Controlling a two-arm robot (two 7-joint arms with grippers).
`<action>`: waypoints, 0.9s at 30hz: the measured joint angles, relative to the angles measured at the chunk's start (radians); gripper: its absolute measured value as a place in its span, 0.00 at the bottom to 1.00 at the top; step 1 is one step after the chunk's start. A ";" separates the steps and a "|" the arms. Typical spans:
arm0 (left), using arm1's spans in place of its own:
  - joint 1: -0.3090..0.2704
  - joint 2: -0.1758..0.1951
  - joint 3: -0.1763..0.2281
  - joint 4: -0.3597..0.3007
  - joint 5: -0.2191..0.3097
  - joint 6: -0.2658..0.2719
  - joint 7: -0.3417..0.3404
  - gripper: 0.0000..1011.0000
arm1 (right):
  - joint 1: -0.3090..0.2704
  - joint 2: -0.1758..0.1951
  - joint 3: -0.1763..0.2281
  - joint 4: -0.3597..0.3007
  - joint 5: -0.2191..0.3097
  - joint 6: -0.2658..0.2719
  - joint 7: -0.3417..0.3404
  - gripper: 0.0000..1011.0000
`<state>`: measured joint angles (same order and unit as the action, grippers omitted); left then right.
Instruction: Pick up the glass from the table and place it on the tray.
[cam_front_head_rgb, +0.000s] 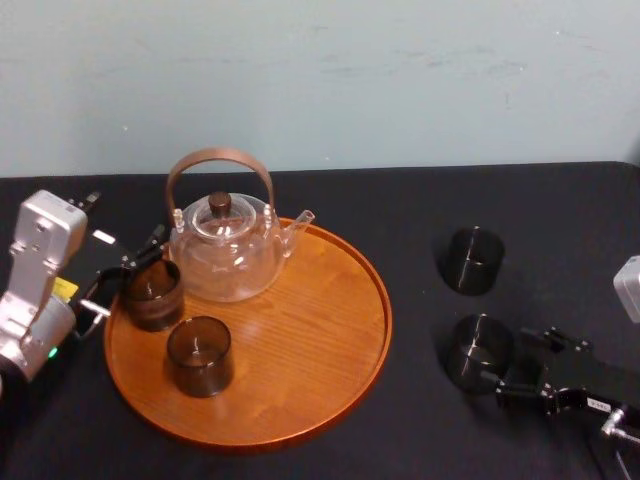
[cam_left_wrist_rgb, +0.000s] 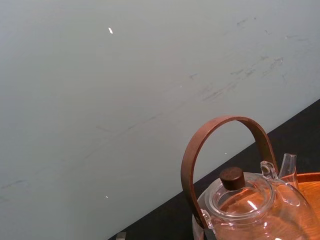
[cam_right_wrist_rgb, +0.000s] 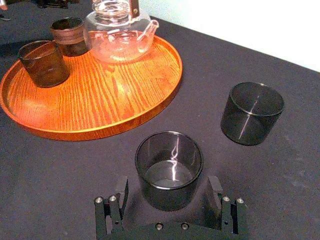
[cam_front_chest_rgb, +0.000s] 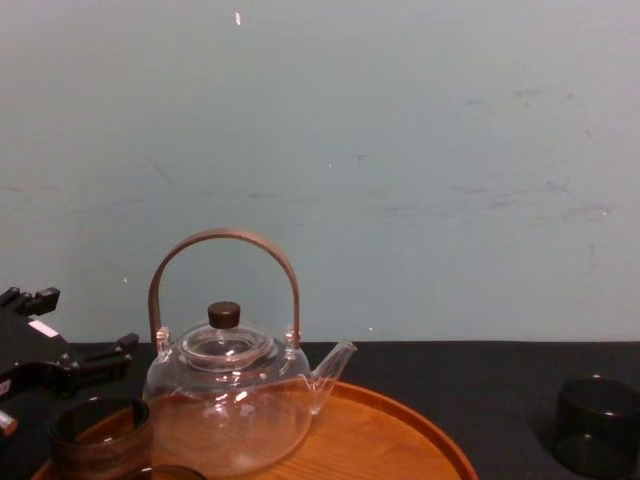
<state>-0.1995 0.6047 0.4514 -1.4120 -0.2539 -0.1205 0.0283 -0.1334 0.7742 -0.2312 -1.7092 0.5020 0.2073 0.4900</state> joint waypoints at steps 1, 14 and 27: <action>0.000 0.000 0.000 0.000 0.000 0.000 0.000 0.99 | 0.003 -0.001 -0.002 0.001 0.000 0.002 -0.002 0.99; 0.000 0.000 0.000 0.000 0.000 0.000 0.000 0.99 | 0.069 -0.028 -0.039 0.034 -0.007 0.021 -0.017 0.99; 0.000 0.000 0.000 0.000 0.000 0.000 0.000 0.99 | 0.121 -0.038 -0.077 0.056 -0.017 0.036 -0.004 0.99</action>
<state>-0.1995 0.6047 0.4514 -1.4120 -0.2539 -0.1205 0.0283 -0.0123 0.7367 -0.3078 -1.6532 0.4845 0.2430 0.4855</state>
